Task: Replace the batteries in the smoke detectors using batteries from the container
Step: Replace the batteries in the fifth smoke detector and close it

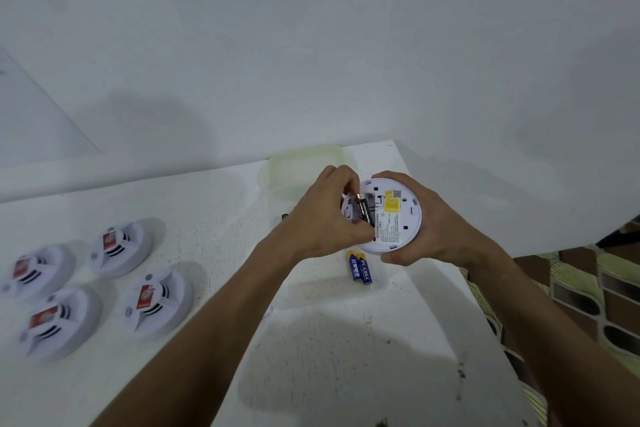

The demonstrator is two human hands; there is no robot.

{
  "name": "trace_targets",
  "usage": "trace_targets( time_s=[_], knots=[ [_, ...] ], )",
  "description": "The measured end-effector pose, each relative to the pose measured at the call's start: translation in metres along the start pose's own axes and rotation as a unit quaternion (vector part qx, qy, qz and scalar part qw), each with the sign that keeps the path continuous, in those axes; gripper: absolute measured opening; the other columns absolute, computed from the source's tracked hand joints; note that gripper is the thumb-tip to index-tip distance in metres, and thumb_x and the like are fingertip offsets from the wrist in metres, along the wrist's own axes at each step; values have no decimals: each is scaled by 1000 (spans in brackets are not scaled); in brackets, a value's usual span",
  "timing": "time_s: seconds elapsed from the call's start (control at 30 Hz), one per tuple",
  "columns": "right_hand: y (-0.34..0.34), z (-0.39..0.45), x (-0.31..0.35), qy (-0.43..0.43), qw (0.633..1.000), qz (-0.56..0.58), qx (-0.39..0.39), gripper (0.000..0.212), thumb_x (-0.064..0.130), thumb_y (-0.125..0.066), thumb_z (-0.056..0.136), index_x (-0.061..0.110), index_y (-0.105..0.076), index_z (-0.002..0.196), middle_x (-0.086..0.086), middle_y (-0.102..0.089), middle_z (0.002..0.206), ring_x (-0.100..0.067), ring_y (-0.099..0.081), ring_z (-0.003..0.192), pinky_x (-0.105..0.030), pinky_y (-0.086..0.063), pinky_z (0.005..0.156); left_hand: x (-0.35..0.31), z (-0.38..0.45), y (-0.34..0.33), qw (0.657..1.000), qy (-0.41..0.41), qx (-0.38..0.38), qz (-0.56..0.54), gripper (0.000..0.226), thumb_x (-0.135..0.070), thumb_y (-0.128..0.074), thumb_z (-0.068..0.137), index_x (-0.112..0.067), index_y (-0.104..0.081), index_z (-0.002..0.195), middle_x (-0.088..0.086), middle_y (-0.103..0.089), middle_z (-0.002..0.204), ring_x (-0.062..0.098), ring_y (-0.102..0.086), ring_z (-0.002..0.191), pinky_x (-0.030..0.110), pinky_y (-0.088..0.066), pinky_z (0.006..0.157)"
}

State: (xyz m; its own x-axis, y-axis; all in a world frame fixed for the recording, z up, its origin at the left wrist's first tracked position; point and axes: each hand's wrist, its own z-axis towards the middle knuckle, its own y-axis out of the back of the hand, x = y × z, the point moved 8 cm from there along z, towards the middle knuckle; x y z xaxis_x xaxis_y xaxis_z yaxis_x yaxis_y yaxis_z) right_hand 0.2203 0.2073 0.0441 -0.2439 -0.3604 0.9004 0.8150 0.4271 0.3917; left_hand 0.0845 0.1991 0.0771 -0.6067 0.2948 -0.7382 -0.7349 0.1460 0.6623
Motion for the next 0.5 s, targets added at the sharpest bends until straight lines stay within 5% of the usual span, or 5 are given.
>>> trace_targets(
  time_s=[0.13,0.23,0.37,0.5],
  knots=[
    [3,3,1,9,1000,10,-7,95,32,-86,49,24,-44,134,11,-59,127,-8,-59,115,-16,-47,95,3,1,3,999,-8,-30,-21,35,-29,-71,68,-22,-44,90,0,-46,97,15,-53,85,25,-48,62],
    [-2,6,4,9,1000,2,-4,91,34,-85,51,27,-43,132,24,-57,125,-3,-58,114,-13,-45,96,1,2,7,996,-28,-81,-11,30,-31,-75,79,-26,-47,88,-4,-46,96,3,-49,85,8,-36,67],
    [-3,6,5,13,1000,-9,-11,91,27,-88,52,28,-45,131,24,-57,124,-4,-58,114,-14,-47,93,-7,-1,12,991,-54,-120,-10,22,-25,-72,85,-19,-51,85,-10,-53,81,-1,-47,76,7,-35,66],
    [6,2,-7,-7,1000,3,-16,92,14,-90,52,26,-47,132,10,-56,127,-12,-57,118,-21,-50,95,10,2,30,973,10,-189,-133,22,-18,-76,81,-17,-58,93,-6,-66,78,5,-59,70,13,-44,63]
  ],
)
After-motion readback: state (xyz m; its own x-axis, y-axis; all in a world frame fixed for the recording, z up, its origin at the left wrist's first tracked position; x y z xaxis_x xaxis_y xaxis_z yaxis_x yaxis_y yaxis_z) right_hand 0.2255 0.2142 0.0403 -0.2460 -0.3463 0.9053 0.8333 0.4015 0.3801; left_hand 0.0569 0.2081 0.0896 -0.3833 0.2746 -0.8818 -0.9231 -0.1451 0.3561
